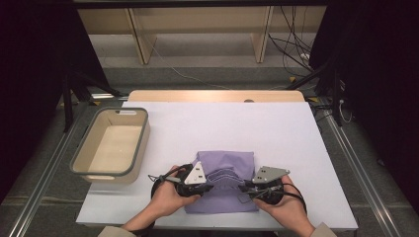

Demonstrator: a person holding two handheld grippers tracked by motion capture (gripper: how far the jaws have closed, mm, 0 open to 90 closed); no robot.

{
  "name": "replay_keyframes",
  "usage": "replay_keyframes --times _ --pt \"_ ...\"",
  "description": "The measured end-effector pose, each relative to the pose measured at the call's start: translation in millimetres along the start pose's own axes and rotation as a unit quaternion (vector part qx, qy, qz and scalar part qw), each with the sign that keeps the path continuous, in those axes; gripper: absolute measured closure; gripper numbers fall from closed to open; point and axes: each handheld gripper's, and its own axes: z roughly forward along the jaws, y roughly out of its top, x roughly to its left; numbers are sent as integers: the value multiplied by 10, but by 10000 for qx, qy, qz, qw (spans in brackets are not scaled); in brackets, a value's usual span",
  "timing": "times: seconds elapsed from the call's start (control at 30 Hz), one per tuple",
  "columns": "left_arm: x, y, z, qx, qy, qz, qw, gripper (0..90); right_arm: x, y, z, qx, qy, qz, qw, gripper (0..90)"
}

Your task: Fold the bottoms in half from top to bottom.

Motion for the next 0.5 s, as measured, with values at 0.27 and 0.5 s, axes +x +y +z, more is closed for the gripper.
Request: replay_keyframes --times 0.27,0.5 --pt "-5 -6 -12 9 -19 5 10000 702 6 -14 -9 16 5 -2 10000 761" --pt "-11 -15 -20 7 -33 26 10000 691 7 -25 -17 43 19 2 10000 761"
